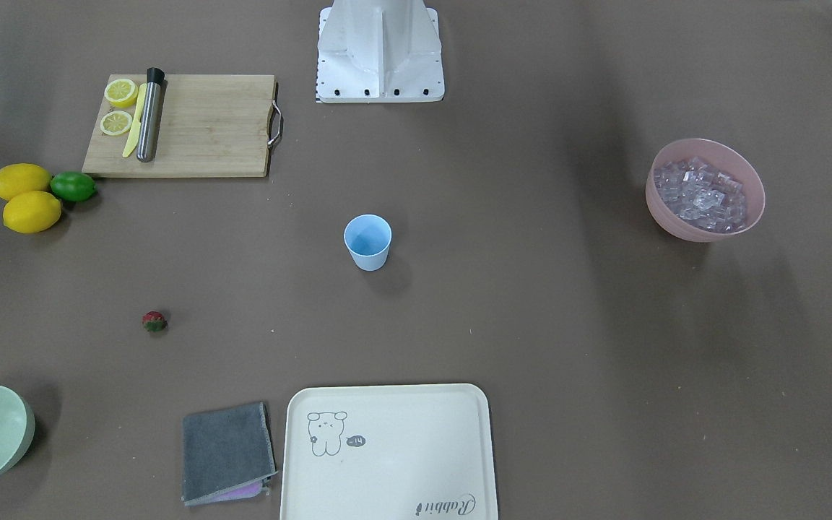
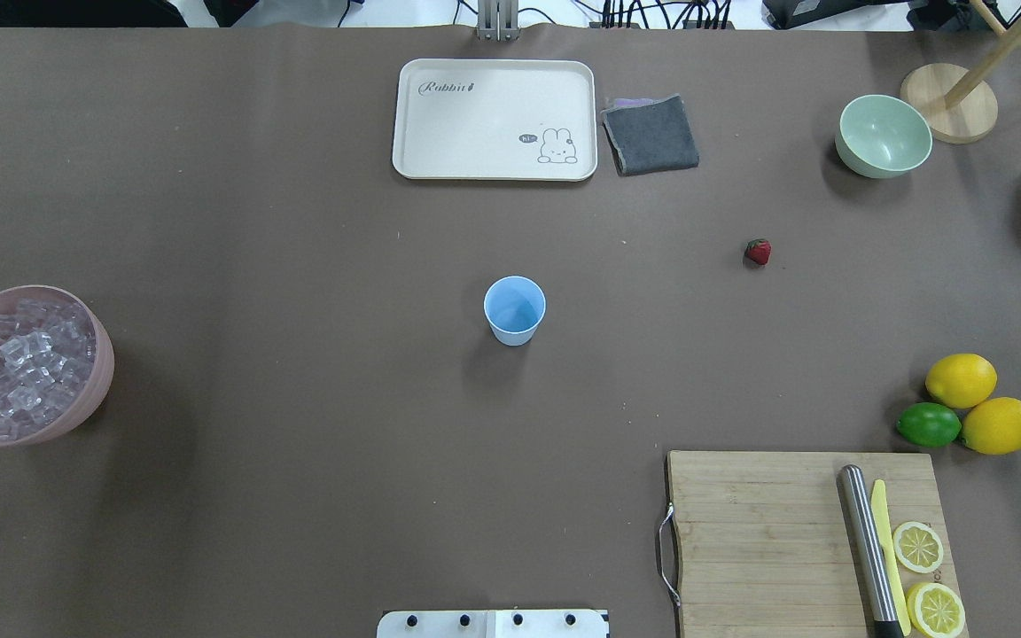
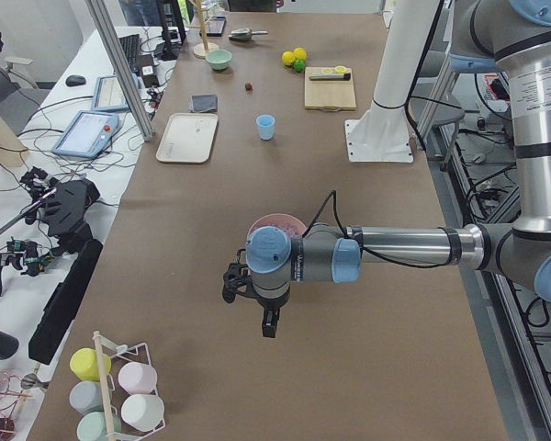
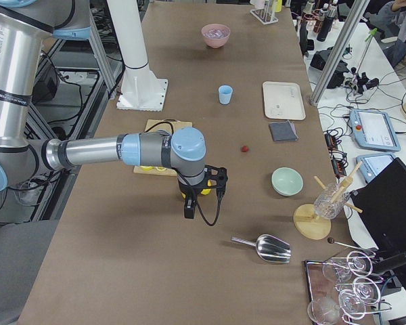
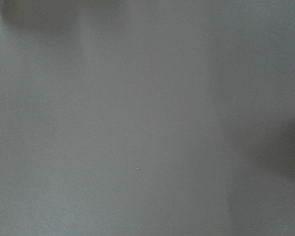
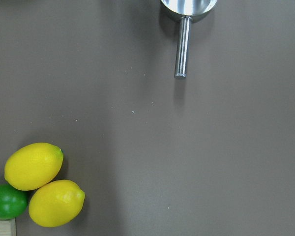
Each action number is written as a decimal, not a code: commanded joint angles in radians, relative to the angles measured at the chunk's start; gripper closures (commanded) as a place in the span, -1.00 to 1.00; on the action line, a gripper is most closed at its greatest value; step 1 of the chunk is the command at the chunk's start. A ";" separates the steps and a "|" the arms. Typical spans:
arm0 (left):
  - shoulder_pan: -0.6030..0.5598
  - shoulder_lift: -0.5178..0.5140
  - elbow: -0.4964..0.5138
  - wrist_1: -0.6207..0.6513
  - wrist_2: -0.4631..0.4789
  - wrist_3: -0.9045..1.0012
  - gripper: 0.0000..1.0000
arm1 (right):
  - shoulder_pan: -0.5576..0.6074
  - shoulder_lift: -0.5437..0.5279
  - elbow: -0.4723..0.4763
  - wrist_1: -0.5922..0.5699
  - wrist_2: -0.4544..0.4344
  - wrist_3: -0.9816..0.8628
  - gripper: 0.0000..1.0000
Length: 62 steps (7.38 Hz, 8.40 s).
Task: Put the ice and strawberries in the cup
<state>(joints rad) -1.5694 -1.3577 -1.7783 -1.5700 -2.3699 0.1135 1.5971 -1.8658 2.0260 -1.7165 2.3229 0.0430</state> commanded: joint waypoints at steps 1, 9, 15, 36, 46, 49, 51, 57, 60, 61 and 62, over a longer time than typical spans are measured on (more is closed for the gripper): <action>0.000 -0.009 -0.035 0.002 0.000 0.000 -0.99 | 0.010 0.019 0.017 0.003 0.004 0.002 -1.00; -0.006 -0.041 0.015 -0.387 0.001 -0.012 -0.99 | 0.118 0.040 -0.027 0.137 0.154 0.006 -1.00; 0.041 -0.052 -0.010 -0.485 -0.101 -0.014 -0.99 | 0.110 -0.039 -0.159 0.545 0.168 0.127 -1.00; 0.684 -0.011 -0.023 -0.838 0.377 -0.969 -0.95 | -0.057 -0.004 -0.101 0.557 0.073 0.410 -1.00; 0.724 0.011 -0.021 -0.867 0.377 -0.956 0.05 | -0.060 -0.004 -0.102 0.557 0.066 0.410 -1.00; 0.715 0.011 -0.029 -0.867 0.373 -0.954 0.70 | -0.060 -0.004 -0.102 0.557 0.066 0.410 -1.00; 0.707 0.012 -0.033 -0.867 0.367 -0.954 1.00 | -0.060 -0.004 -0.102 0.557 0.066 0.410 -1.00; 0.574 -0.073 -0.066 -0.866 0.198 -0.971 1.00 | -0.060 -0.004 -0.102 0.557 0.067 0.410 -1.00; 0.629 -0.278 -0.064 -0.857 0.208 -1.265 1.00 | -0.060 -0.004 -0.102 0.557 0.066 0.410 -1.00; 0.675 -0.332 -0.053 -0.849 0.218 -1.320 1.00 | -0.060 -0.004 -0.102 0.557 0.066 0.410 -1.00; 0.724 -0.419 -0.052 -0.794 0.278 -1.386 1.00 | -0.062 -0.004 -0.102 0.557 0.069 0.408 -1.00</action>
<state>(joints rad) -0.9031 -1.6820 -1.8351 -2.4082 -2.1408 -1.1872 1.5367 -1.8699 1.9236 -1.1597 2.3891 0.4522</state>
